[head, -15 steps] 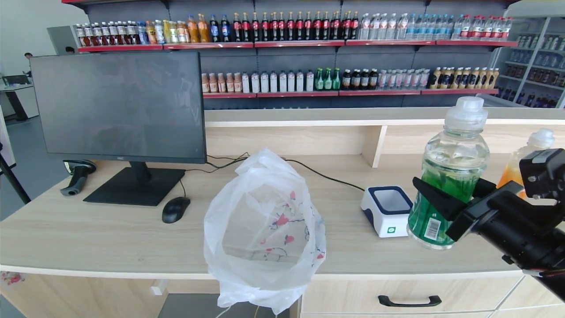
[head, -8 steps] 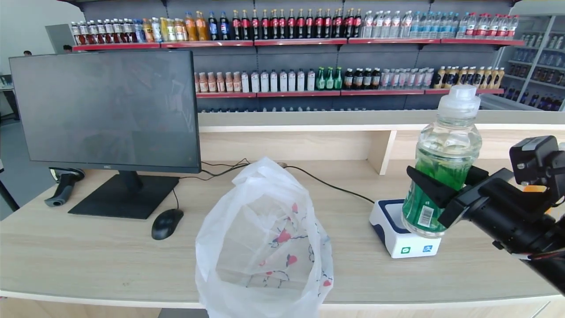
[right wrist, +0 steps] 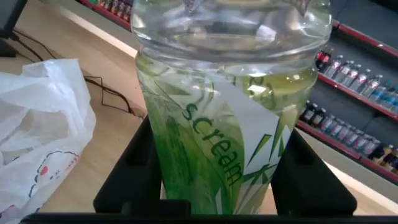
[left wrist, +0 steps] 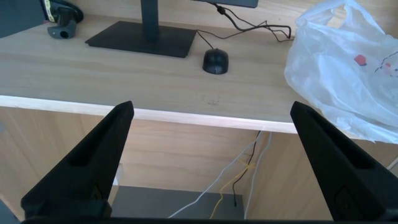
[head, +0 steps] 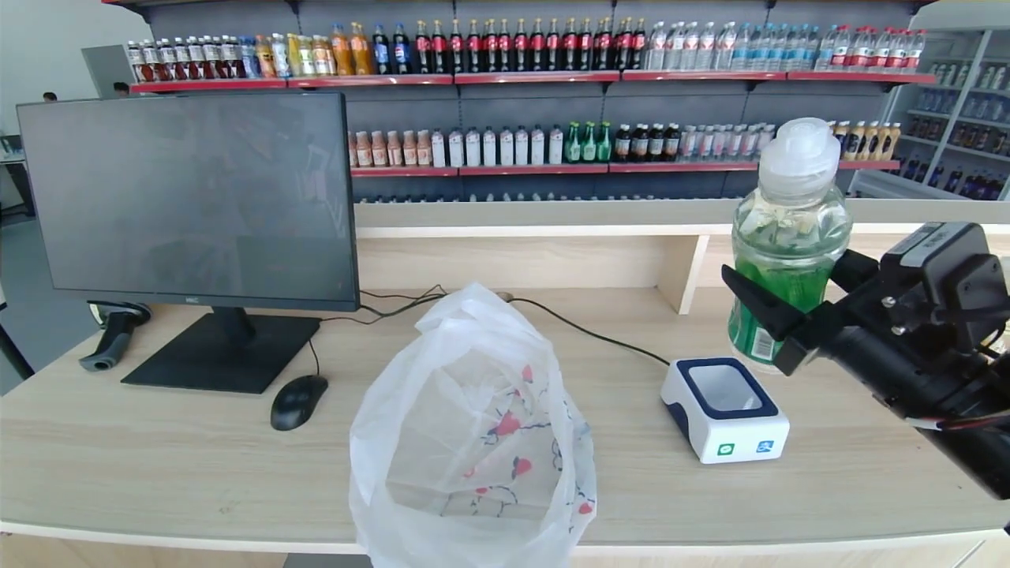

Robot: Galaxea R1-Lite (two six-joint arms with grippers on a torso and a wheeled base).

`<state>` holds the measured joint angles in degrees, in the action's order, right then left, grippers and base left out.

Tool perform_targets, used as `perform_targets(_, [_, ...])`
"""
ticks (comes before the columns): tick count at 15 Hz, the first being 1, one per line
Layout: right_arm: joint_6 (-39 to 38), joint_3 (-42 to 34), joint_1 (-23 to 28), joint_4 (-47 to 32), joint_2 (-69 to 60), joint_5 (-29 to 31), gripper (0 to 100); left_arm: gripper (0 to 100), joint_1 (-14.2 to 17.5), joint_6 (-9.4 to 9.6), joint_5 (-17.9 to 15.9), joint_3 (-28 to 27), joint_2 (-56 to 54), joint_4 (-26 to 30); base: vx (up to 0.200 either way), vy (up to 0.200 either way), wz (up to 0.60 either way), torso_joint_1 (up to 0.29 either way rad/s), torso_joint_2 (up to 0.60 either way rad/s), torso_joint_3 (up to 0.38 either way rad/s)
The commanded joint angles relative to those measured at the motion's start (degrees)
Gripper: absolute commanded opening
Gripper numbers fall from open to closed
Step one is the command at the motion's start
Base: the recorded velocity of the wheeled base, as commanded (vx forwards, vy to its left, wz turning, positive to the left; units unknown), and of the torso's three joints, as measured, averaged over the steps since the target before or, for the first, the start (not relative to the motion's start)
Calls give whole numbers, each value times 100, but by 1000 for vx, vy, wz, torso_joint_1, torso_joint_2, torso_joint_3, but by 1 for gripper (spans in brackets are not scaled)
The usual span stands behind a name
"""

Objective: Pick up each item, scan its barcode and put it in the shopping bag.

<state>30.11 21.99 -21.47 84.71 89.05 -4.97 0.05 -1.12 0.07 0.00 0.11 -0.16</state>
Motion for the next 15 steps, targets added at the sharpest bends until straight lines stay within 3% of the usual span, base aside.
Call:
perform_targets(1, [144, 121, -15, 98, 86, 14, 0, 100, 4, -2, 1, 0, -2, -2, 0, 0, 0, 0, 0, 0])
perform_targets(2, [584, 235, -15, 529, 552, 5, 0, 100, 4, -11, 1, 0, -2, -2, 0, 0, 0, 0, 0, 0])
perform_targets(6, [1313, 200, -94, 529, 569, -12, 0, 100, 4, -20, 1, 0, -2, -2, 0, 0, 0, 0, 0, 0])
perform_targets(10, [2113, 183, -42, 529, 736, -417, 0, 100, 4, -28, 10, 0, -2, 7, 0, 0, 0, 0, 0, 0])
perform_targets(15, [3036, -494, 336, 529, 710, -601, 0, 100, 4, -37, 10, 0, -2, 7, 0, 0, 0, 0, 0, 0])
